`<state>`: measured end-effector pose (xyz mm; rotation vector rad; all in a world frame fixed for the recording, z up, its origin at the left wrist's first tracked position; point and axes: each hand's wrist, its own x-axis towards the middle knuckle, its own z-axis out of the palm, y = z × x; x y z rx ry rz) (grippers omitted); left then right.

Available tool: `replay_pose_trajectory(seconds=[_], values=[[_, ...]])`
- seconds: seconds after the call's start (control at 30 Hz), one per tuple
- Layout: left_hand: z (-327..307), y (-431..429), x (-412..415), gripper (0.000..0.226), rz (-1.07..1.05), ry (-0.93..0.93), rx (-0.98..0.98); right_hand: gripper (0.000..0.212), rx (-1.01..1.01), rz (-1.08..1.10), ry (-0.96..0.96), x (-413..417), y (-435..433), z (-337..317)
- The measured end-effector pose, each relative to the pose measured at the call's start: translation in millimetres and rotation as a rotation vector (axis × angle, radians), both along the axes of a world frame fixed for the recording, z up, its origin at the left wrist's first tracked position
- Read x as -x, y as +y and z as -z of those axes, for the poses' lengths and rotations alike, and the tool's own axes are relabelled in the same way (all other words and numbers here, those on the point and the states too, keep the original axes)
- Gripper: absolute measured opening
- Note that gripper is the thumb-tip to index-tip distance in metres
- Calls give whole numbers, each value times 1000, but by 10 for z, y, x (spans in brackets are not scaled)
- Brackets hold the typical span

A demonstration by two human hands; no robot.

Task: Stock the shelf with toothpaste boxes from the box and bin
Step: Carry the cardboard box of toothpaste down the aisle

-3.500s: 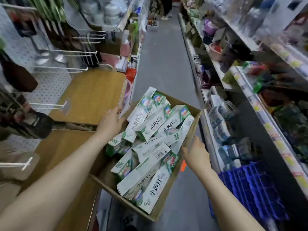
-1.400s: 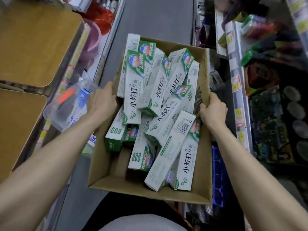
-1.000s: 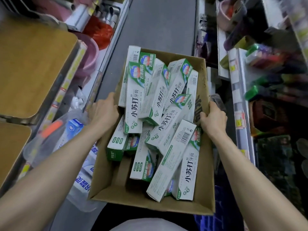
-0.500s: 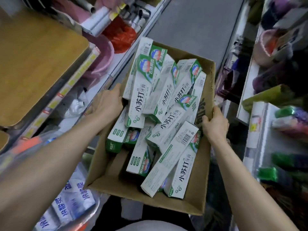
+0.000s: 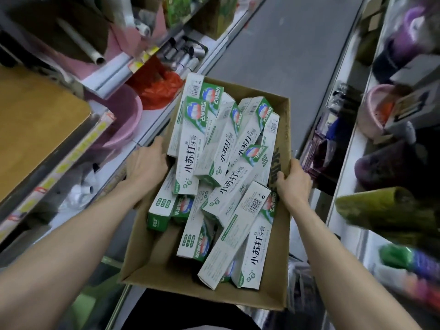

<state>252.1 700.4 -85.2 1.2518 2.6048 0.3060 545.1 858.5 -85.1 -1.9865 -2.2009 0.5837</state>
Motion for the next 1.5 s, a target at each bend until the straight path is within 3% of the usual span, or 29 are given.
replay_pose_trajectory(seconds=[0.23, 0.47, 0.77, 1.07, 1.5], values=[[-6, 1654, 371, 40, 90, -67, -23, 32, -22, 79, -38, 256, 1420, -32], [-266, 3434, 655, 46, 137, -17, -25, 30, -39, 162, -60, 462, 2960, -282], [-288, 5835, 748, 44, 188, 8, -50, 31, -60, 196, 22, 481, 5292, -327], [-438, 7991, 875, 33, 216, 2, -44, 33, -92, 198, -2, 584, 7433, -348], [-501, 11280, 1556, 37, 364, -30, -55, 29, -91, 334, -47, 1137, 10229, -462]])
